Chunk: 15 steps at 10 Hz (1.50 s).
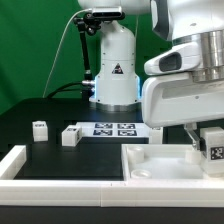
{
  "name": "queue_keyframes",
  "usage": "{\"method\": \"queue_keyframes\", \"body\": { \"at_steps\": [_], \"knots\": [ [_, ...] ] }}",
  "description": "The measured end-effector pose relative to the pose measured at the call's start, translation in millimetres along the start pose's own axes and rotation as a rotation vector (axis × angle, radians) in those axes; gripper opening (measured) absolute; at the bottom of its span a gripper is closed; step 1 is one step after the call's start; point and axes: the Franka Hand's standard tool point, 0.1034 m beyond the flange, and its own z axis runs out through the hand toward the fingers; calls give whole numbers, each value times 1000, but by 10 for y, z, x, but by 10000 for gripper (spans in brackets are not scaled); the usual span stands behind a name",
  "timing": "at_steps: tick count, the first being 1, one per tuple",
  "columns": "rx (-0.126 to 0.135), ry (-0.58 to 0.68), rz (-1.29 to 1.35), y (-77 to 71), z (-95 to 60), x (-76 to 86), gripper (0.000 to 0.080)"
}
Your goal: Assemble one leg
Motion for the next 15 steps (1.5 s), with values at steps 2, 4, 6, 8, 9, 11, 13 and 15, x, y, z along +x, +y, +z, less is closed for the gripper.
{"method": "queue_keyframes", "body": {
  "at_steps": [2,4,6,8,9,11,13,15],
  "knots": [
    [-4,7,170,13,-1,-1,289],
    [4,3,412,21,5,-10,290],
    [6,16,659,10,14,-16,290],
    [14,20,865,10,15,-28,292],
    [14,9,949,7,15,-33,292],
    [23,1,1014,10,16,-35,292],
    [23,2,942,9,17,-34,444],
    [25,6,868,10,-1,-1,571]
  ]
}}
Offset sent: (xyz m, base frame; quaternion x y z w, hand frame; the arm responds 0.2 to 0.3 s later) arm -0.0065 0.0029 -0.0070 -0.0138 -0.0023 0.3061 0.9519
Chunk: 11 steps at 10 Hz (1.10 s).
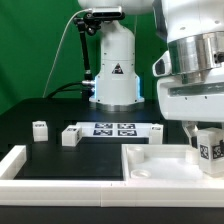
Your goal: Assemble one leg
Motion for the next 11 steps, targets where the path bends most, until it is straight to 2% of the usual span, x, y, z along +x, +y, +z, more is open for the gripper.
{"method": "queue_keyframes", "body": {
  "at_steps": [1,2,4,10,11],
  "knots": [
    [0,0,-129,-10,-5,0,633],
    [0,0,-230,-11,-3,-9,645],
    [-4,-1,-436,-9,1,-18,649],
    [-65,12,-1139,-23,14,-46,649],
    [-62,19,-1212,-20,17,-37,649]
  ]
}}
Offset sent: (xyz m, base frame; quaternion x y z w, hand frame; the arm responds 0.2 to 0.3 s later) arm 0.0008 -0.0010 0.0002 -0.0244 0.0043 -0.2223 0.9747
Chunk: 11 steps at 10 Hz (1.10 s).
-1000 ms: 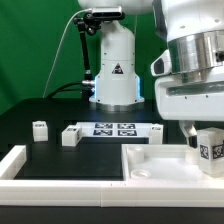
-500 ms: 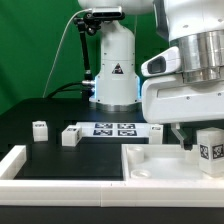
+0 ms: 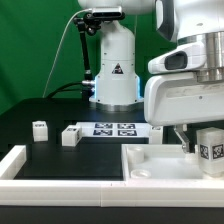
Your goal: Assemble one leg
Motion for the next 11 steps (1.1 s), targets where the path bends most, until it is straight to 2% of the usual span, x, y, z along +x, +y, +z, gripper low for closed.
{"method": "queue_keyframes", "body": {
  "at_steps": [1,2,3,4,5,7,11],
  "knots": [
    [0,9,-2,19,6,-5,649],
    [0,8,-1,18,9,-10,560],
    [0,8,-1,19,9,-10,426],
    [0,7,1,18,11,-11,426],
    [0,7,24,17,11,-11,289],
    [1,7,33,17,11,-12,289],
    [26,35,579,40,23,-28,289]
  ]
}}
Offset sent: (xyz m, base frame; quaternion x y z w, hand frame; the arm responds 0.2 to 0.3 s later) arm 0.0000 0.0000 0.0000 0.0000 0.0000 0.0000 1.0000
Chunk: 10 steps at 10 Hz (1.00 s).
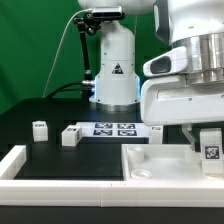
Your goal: Assemble one leg
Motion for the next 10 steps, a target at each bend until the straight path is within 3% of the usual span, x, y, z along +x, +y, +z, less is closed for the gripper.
{"method": "queue_keyframes", "body": {
  "at_steps": [3,4,9,10],
  "knots": [
    [31,51,388,4,11,-29,291],
    [30,59,583,14,9,-34,291],
    [37,49,800,23,6,-42,292],
    [35,50,751,29,6,-37,474]
  ]
}}
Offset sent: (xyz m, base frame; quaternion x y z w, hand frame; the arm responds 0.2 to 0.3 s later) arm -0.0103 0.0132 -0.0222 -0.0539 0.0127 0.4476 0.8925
